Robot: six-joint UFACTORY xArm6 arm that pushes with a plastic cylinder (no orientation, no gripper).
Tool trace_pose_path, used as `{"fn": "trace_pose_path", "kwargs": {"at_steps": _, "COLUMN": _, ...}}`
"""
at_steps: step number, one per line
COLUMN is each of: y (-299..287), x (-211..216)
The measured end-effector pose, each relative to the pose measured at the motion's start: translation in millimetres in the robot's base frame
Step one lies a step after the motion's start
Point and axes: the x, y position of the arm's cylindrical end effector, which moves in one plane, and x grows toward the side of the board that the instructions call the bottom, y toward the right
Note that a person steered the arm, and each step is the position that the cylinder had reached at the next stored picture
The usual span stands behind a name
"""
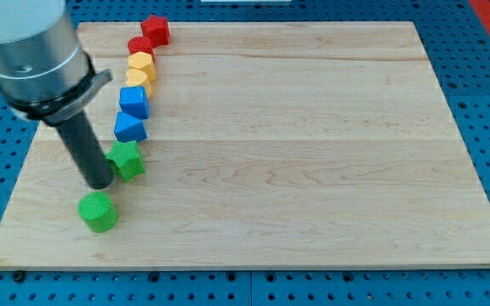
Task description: Push the green circle slightly to the bottom of the green star
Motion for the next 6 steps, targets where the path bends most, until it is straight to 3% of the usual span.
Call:
{"fn": "trace_pose_path", "kwargs": {"at_steps": 1, "y": -40.3, "x": 14.0}}
{"fn": "trace_pose_path", "kwargs": {"at_steps": 2, "y": -34.4, "x": 60.4}}
{"fn": "trace_pose_path", "kwargs": {"at_steps": 3, "y": -8.1, "x": 78.6}}
{"fn": "trace_pose_path", "kwargs": {"at_steps": 6, "y": 16.2, "x": 56.1}}
